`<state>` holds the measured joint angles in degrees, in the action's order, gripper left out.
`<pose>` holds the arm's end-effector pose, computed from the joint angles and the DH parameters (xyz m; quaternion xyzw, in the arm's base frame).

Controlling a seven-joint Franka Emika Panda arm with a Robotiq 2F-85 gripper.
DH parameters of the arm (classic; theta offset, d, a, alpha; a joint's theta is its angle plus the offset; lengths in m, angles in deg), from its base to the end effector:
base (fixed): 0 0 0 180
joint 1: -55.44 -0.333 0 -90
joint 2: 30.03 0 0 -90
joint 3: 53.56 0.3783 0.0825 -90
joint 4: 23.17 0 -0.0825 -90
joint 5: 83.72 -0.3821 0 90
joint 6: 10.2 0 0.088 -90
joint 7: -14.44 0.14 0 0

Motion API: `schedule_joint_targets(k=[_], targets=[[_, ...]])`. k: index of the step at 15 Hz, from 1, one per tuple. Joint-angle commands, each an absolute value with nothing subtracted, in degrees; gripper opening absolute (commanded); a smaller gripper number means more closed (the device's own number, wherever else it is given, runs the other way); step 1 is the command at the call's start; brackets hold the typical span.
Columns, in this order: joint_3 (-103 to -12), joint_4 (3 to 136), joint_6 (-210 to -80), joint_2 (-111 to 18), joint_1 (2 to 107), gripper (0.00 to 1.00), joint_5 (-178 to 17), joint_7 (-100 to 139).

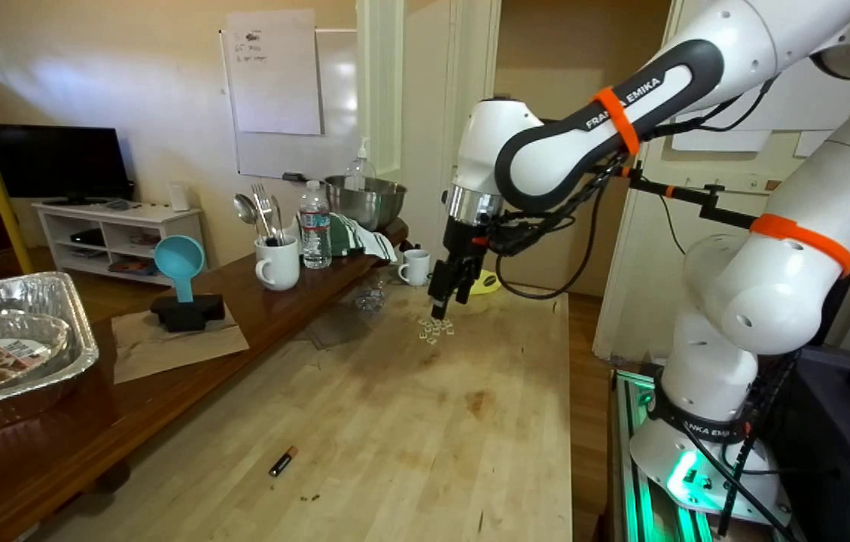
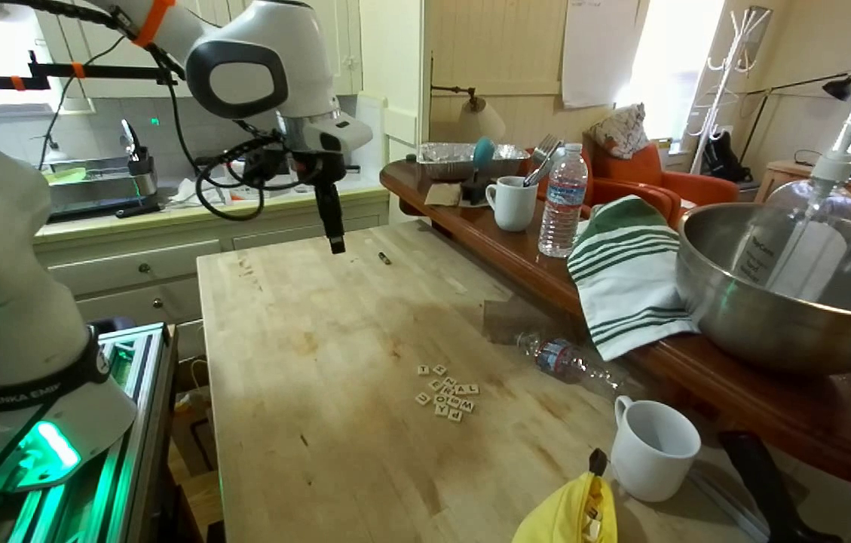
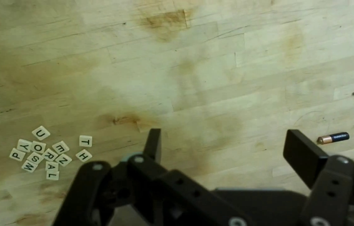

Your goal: Use the tiles to create the word 'The'.

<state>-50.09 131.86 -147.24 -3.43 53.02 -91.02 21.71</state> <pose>0.3609 0.0410 0.4099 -0.9950 0.0574 -0.0710 0.0414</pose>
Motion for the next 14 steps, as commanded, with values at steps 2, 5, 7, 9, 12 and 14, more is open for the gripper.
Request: schedule_joint_targets(k=[2,5,7,9,12,14], targets=[[-54.94,128.31,-145.28,-10.96,53.13,1.00,-90.20,10.64],[-55.68,127.28,-145.91,-14.69,55.34,1.00,-85.64,7.84],[-55.34,128.98,-147.01,-12.48,54.96,1.00,-86.38,9.53],[-55.41,128.70,-147.07,-13.37,55.34,1.00,-86.04,9.54],[-55.27,128.67,-147.06,-13.00,55.14,1.00,-86.06,9.55],[-55.27,128.67,-147.06,-12.98,55.14,1.00,-86.06,9.55]])
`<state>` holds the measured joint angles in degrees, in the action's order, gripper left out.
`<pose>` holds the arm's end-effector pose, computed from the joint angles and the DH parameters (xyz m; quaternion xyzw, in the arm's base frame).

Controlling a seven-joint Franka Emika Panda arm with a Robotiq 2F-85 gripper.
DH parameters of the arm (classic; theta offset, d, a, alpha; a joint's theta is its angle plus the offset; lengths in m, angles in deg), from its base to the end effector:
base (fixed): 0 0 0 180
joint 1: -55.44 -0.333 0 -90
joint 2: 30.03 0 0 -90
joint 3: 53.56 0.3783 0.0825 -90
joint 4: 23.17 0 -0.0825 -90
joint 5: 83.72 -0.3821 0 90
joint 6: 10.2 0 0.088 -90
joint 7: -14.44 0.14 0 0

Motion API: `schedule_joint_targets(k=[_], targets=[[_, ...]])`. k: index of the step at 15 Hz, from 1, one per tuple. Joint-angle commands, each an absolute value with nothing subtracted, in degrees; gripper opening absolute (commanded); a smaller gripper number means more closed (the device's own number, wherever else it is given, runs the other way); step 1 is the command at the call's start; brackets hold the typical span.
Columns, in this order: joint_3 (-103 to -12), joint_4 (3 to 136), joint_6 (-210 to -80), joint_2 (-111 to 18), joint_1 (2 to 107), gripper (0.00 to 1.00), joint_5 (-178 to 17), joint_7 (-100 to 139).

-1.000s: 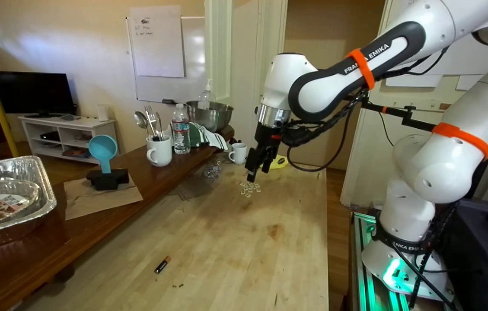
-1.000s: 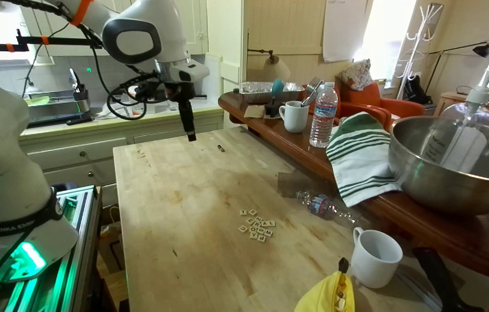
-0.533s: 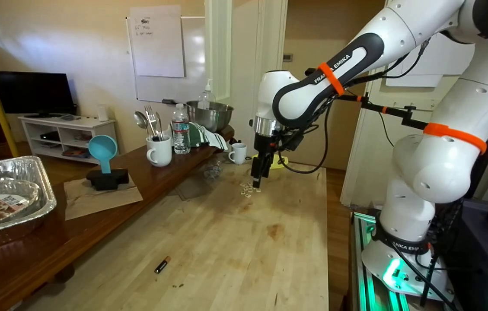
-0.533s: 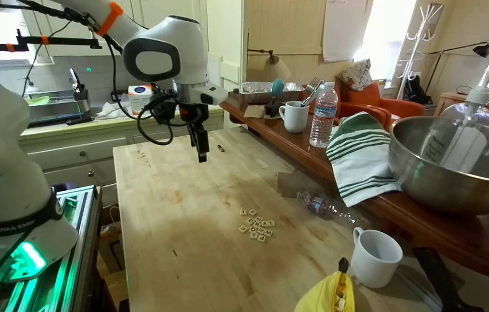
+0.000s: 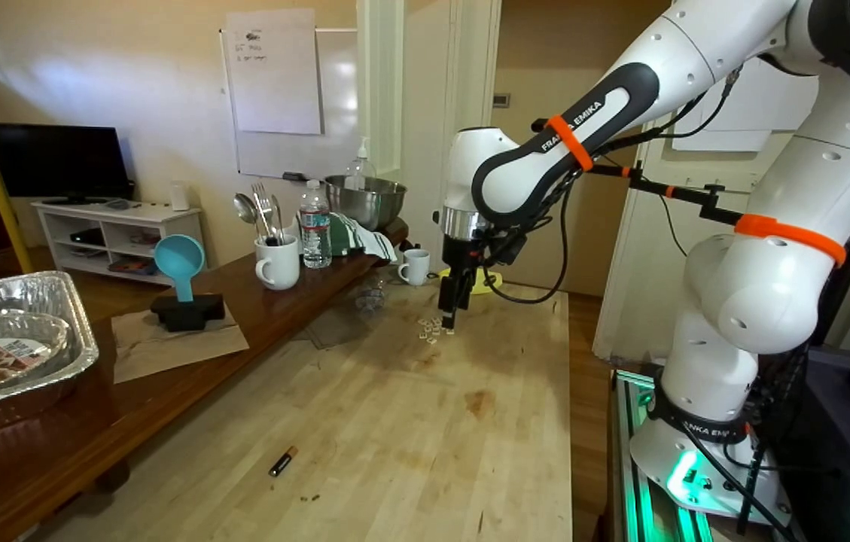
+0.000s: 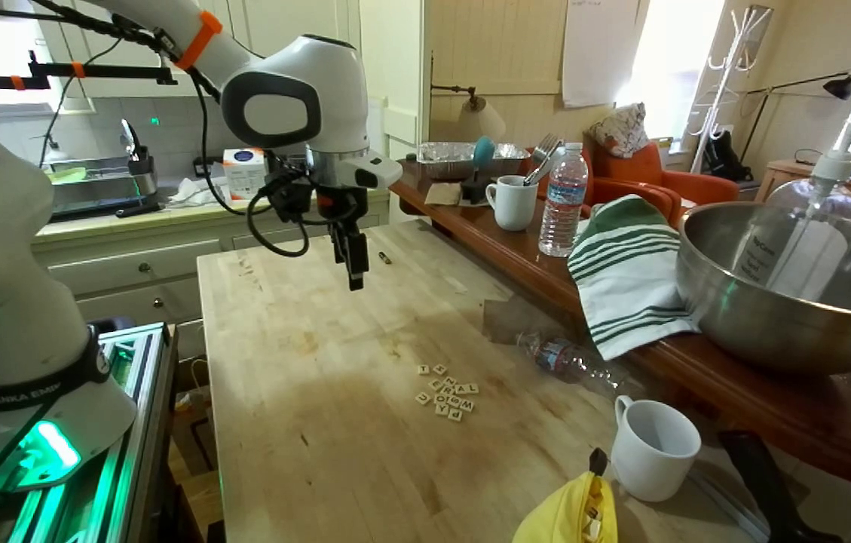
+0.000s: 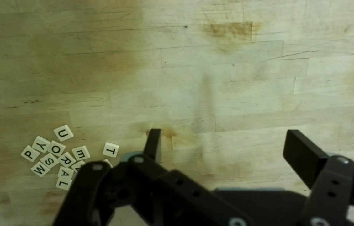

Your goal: Use the tiles to create the word 'The'.

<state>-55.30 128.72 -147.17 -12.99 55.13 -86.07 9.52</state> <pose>0.3902 -0.0083 0.3712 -0.9995 -0.0163 -0.0194 0.0177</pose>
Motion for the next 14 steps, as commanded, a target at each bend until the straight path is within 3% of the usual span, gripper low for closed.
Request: schedule_joint_targets(k=[1,9,10,12,14], targets=[[-55.27,128.66,-147.06,-12.97,55.14,1.00,-86.06,9.55],[-60.80,123.92,-155.37,-24.73,55.47,1.00,-84.98,-11.57],[-61.29,122.92,-155.30,-26.31,55.77,0.77,-85.27,-13.46],[-61.61,121.33,-156.23,-29.17,56.71,0.66,-84.71,-15.47],[-61.56,119.97,-158.26,-31.88,57.56,0.49,-86.40,-18.01]])
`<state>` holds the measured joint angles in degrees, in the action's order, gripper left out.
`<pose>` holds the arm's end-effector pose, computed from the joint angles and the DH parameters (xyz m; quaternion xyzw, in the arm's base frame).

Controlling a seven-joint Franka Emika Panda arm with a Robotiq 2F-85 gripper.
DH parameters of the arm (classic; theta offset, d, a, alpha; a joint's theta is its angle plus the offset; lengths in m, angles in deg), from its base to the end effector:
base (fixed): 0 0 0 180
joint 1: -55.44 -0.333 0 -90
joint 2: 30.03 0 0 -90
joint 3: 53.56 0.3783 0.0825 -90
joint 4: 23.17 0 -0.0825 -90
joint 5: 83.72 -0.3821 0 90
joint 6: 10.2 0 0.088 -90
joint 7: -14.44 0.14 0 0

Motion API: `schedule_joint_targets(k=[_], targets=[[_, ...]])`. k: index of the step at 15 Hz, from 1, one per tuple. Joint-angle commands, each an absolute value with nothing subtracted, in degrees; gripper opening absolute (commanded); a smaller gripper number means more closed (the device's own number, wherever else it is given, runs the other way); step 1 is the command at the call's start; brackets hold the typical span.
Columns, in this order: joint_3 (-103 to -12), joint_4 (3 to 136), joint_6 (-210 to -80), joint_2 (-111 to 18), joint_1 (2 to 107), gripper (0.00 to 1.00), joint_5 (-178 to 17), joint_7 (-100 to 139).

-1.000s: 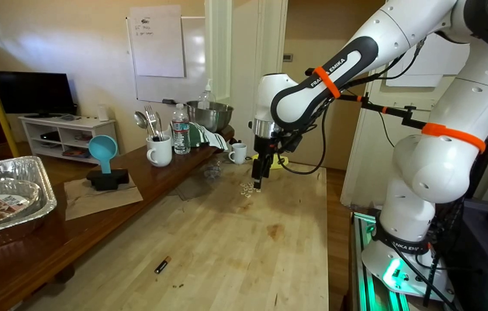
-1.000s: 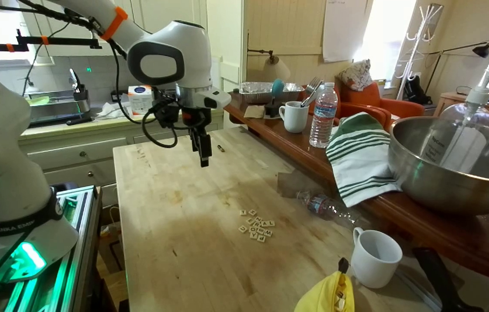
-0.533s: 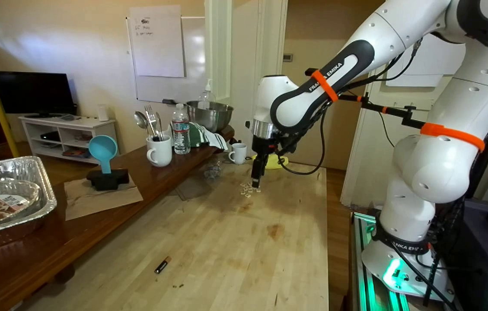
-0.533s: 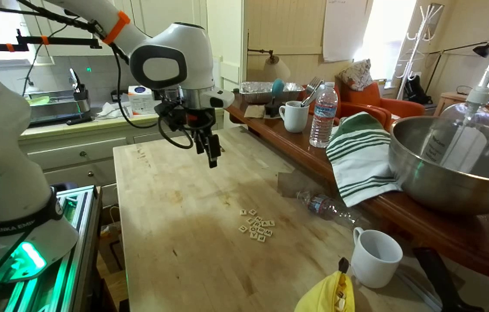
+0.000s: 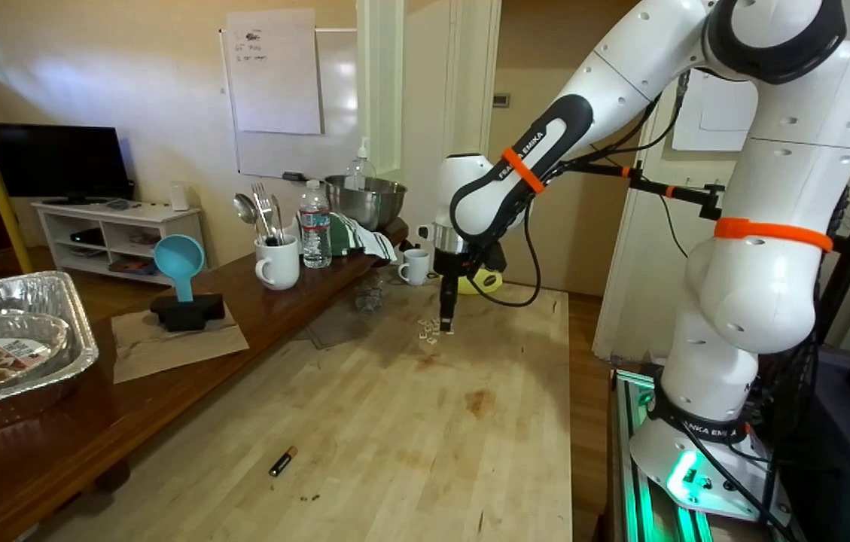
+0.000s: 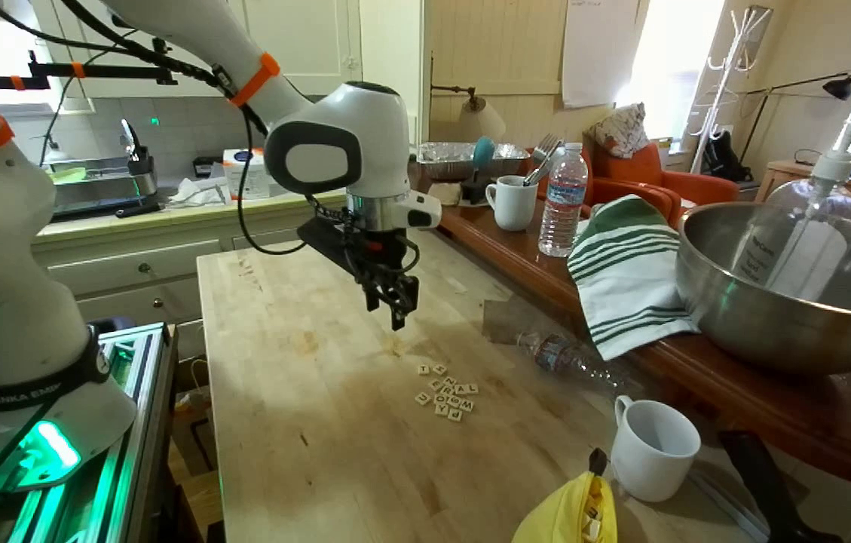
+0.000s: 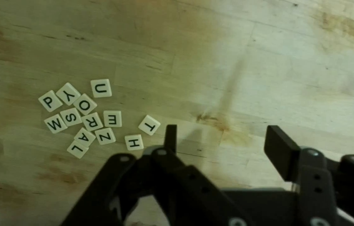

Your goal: Use the tiles to create the word 'The'.

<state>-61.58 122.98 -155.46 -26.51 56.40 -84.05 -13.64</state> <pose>0.4454 -0.0702 0.3260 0.9862 0.1636 0.0234 0.0015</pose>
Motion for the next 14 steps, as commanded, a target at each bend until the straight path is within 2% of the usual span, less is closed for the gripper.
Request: schedule_joint_targets(k=[1,5,7,14], targets=[[-61.30,119.41,-159.24,-33.10,58.03,0.42,-87.47,-19.40],[-59.79,117.56,-162.31,-37.01,59.98,0.11,-89.06,-22.25],[-59.19,117.09,-164.22,-38.41,60.82,0.00,-88.65,-22.49],[-58.21,116.93,-168.21,-41.36,63.13,0.00,-85.04,-21.60]])
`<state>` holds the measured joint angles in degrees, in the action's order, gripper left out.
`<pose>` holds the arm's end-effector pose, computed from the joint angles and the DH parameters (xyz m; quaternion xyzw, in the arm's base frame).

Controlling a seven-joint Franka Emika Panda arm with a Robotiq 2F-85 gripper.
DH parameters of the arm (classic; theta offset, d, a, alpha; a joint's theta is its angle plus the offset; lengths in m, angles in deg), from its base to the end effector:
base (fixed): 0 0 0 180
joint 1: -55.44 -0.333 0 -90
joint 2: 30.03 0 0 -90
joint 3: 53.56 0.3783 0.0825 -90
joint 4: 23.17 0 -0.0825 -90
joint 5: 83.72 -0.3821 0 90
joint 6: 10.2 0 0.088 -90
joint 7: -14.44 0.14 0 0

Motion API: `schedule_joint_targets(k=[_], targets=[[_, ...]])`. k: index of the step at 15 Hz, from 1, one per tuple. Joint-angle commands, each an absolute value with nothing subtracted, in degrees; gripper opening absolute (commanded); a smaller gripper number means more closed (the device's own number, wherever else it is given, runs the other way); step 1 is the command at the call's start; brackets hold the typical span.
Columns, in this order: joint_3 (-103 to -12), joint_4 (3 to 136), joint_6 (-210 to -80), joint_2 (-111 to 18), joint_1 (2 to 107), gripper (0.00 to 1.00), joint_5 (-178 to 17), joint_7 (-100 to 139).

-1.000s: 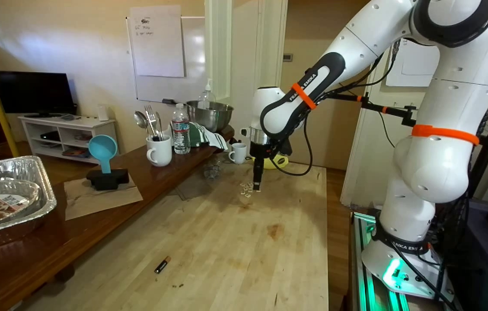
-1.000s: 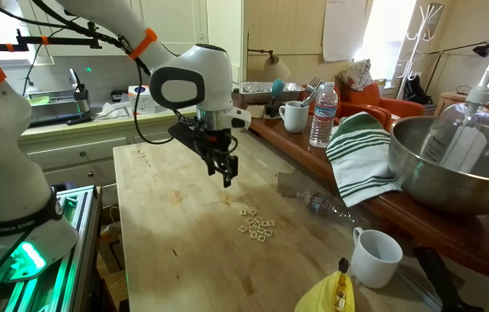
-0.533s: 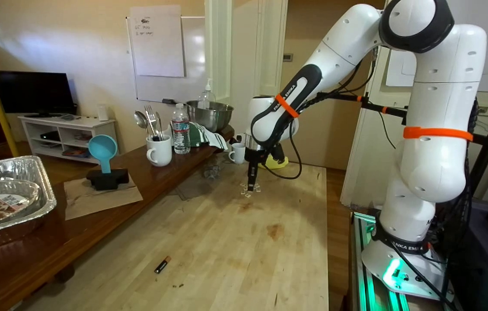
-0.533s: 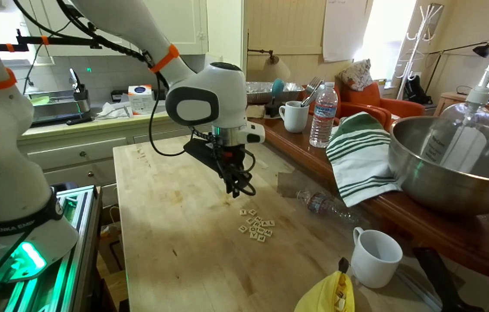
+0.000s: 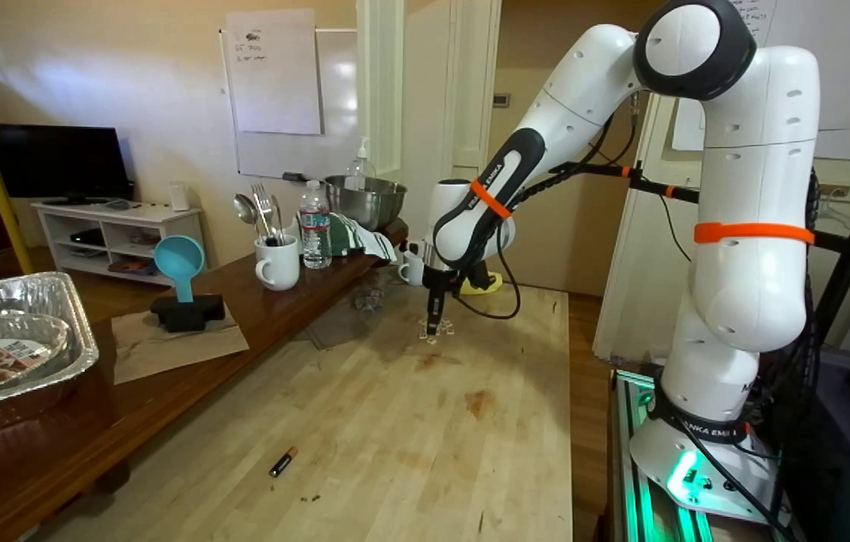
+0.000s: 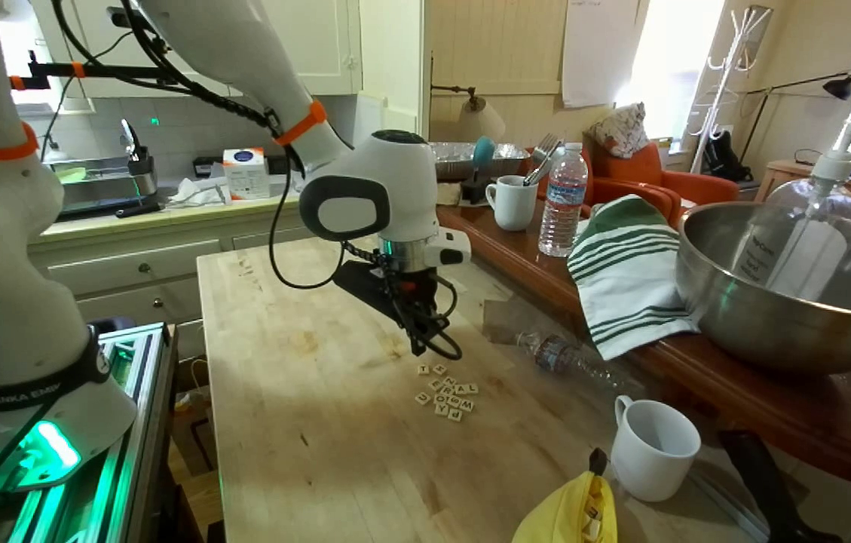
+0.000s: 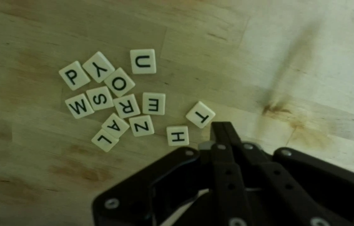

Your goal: Use the tiles to create the word 'The'.

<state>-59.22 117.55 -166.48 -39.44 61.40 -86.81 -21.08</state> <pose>0.4969 -0.1038 0.2731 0.9814 0.1842 0.0513 0.0179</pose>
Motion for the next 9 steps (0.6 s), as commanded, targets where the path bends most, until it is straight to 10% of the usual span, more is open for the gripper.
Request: schedule_joint_targets(k=[1,9], targets=[[-58.19,116.93,-168.11,-41.52,63.35,0.00,-84.57,-21.59],[-57.44,115.95,-168.73,-43.50,64.37,0.00,-83.47,-20.64]])
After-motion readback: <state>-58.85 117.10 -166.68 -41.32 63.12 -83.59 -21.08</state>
